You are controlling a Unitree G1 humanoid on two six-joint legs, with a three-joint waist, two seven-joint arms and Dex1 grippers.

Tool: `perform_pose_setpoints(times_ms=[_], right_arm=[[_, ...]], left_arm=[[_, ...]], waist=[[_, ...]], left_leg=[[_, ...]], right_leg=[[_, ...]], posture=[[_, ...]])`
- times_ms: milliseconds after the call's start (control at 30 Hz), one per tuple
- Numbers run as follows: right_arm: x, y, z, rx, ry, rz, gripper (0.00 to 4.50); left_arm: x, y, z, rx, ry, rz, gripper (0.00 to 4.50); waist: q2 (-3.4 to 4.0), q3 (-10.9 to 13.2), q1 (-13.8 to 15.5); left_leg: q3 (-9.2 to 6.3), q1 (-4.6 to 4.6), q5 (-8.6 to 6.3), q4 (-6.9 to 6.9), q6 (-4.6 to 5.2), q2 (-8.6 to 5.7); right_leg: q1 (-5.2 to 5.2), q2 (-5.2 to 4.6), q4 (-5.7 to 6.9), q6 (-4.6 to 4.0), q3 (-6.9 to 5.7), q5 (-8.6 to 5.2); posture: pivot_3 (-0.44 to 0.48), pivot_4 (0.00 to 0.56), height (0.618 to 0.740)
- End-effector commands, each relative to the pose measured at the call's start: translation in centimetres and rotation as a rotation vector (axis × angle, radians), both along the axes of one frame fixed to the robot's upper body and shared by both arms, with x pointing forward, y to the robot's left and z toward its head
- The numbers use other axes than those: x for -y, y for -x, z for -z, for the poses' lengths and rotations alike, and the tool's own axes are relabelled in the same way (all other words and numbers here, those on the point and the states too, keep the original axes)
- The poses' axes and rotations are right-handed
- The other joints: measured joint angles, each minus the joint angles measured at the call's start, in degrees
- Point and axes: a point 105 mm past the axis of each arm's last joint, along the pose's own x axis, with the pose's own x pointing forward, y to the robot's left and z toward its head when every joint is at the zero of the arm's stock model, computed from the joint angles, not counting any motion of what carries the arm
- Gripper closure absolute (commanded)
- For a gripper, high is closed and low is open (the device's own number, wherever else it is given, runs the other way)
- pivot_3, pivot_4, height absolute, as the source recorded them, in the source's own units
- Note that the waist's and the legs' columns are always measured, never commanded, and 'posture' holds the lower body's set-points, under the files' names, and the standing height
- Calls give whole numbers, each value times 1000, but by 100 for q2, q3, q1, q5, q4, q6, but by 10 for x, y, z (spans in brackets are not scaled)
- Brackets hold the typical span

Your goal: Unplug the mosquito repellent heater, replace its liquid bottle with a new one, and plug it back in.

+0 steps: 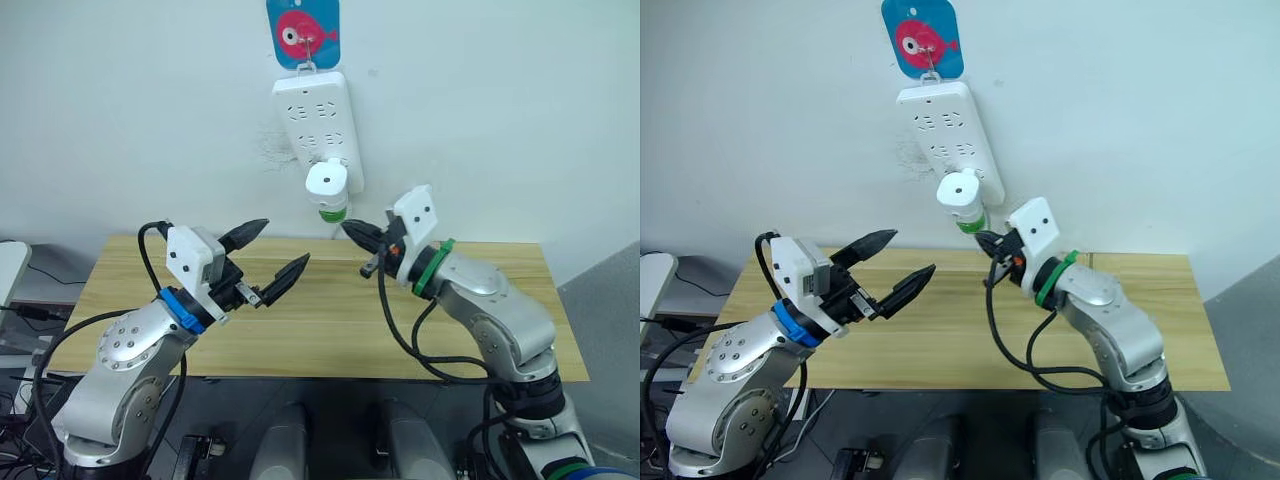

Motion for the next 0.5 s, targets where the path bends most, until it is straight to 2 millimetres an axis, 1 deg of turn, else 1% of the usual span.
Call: perform_pose_setpoints(times_ms=[33, 133, 300, 500], right_arm=[[-9, 4, -14, 56, -30, -13, 4486], [-13, 1, -17, 70, -42, 5, 4486], [-13, -6, -19, 84, -50, 34, 4486], [-16, -9, -22, 89, -64, 33, 4486]], left_arm=[[0, 6, -13, 56, 1, 4, 0], [-2, 6, -14, 59, 1, 1, 0], [-1, 5, -15, 60, 0, 13, 0], [1, 4, -15, 60, -2, 20, 0]], waist=[[0, 0, 13], [0, 0, 36], [0, 0, 52], [0, 0, 52]], left_leg=[[-1, 1, 0, 0, 0, 0], [-2, 2, 0, 0, 0, -2], [-3, 2, 0, -1, 0, -2], [-5, 4, 0, -4, 0, -1]], right_leg=[[4, 0, -4, 0, -1, 0], [8, 0, -10, 0, -1, 0], [9, 0, -10, 0, -2, 0], [9, 0, -11, 0, -3, 0]], posture=[[99, 254, 740], [100, 254, 740], [99, 256, 740], [96, 257, 740]])
